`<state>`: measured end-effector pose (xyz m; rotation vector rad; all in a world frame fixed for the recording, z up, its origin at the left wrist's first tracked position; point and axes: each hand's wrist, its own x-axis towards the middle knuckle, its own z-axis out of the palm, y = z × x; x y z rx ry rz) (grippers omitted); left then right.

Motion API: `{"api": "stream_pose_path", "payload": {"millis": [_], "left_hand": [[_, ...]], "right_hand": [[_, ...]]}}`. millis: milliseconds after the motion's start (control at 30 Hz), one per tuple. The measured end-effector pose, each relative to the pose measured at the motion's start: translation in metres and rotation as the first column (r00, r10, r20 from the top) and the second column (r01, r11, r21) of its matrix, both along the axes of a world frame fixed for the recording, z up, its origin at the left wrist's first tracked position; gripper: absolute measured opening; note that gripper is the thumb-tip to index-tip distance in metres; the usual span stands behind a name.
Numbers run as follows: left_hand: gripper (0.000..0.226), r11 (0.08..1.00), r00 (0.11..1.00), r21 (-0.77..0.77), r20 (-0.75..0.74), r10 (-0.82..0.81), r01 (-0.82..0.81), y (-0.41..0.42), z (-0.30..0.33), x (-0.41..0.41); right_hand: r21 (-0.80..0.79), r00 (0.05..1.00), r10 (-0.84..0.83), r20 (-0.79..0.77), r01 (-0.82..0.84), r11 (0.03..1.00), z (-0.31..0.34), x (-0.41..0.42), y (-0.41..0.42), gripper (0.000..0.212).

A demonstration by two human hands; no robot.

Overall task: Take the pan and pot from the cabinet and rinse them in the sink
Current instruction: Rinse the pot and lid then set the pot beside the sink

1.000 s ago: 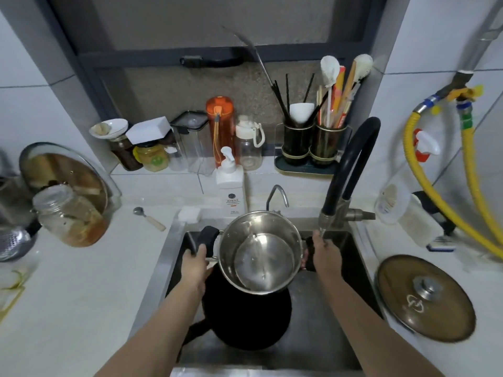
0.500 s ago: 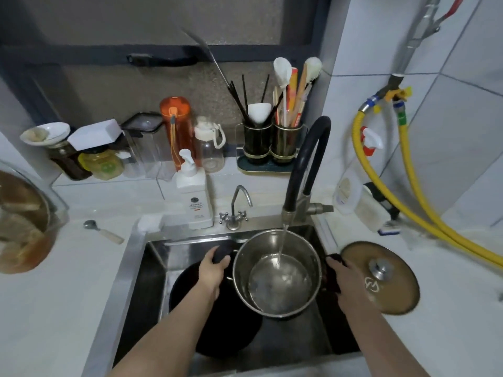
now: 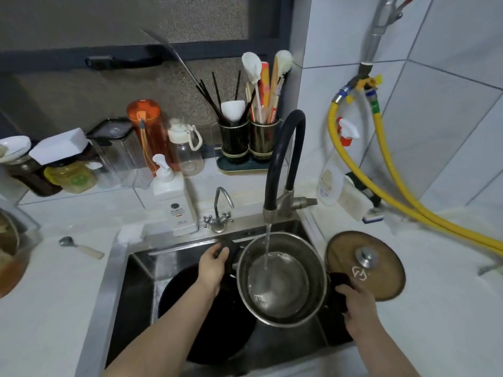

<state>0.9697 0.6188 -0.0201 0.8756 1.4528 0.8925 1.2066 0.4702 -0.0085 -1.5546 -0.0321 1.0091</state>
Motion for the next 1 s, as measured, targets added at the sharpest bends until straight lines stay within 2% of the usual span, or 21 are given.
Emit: {"api": "stream_pose_path", "payload": {"millis": [100, 133, 233, 300, 433, 500, 633, 767, 833, 1000], "left_hand": [[0.019, 0.993, 0.994, -0.086, 0.073, 0.083, -0.077, 0.008, -0.003, -0.026], [0.022, 0.986, 0.985, -0.114, 0.108, 0.136, -0.124, 0.011, 0.001, -0.030], [0.026, 0.960, 0.939, -0.157, 0.221, 0.262, -0.231, 0.016, 0.009, -0.026], [0.023, 0.965, 0.942, -0.174, 0.241, 0.234, -0.196, 0.014, 0.011, -0.012], [0.030, 0.961, 0.952, -0.243, 0.241, 0.190, -0.131, 0.001, 0.006, 0.005], [0.030, 0.951, 0.952, -0.274, 0.225, 0.209, -0.144, -0.006, 0.001, 0.000], [0.028, 0.914, 0.925, -0.294, 0.174, 0.338, -0.279, -0.012, 0.005, -0.031], [0.028, 0.900, 0.889, -0.240, 0.201, 0.412, -0.363, -0.004, 0.024, -0.055], [0.029, 0.902, 0.889, -0.219, 0.198, 0.414, -0.371, 0.002, 0.026, -0.053], [0.031, 0.932, 0.938, -0.233, 0.143, 0.316, -0.279, -0.005, 0.015, -0.025]], "right_hand": [[0.025, 0.994, 0.105, -0.019, -0.104, 0.994, 0.006, -0.011, 0.020, 0.033], [0.044, 0.992, 0.122, -0.025, -0.120, 0.992, 0.008, -0.013, 0.029, 0.033], [0.087, 0.995, 0.090, -0.038, -0.087, 0.992, 0.014, -0.010, 0.047, 0.035], [0.107, 0.998, 0.023, -0.058, -0.017, 0.994, 0.015, -0.003, 0.046, 0.038], [0.094, 0.984, -0.134, -0.113, 0.145, 0.985, 0.004, 0.010, 0.025, 0.035], [0.045, 0.981, -0.161, -0.112, 0.167, 0.985, -0.007, 0.009, 0.018, 0.033], [-0.038, 0.984, -0.106, -0.144, 0.102, 0.994, -0.029, -0.015, 0.018, 0.036], [0.001, 0.984, 0.026, -0.178, -0.026, 1.000, -0.027, -0.036, 0.036, 0.040], [0.029, 0.986, 0.056, -0.155, -0.052, 0.998, -0.020, -0.034, 0.043, 0.041], [0.063, 0.992, -0.040, -0.117, 0.048, 0.997, -0.015, -0.010, 0.032, 0.036]]}}
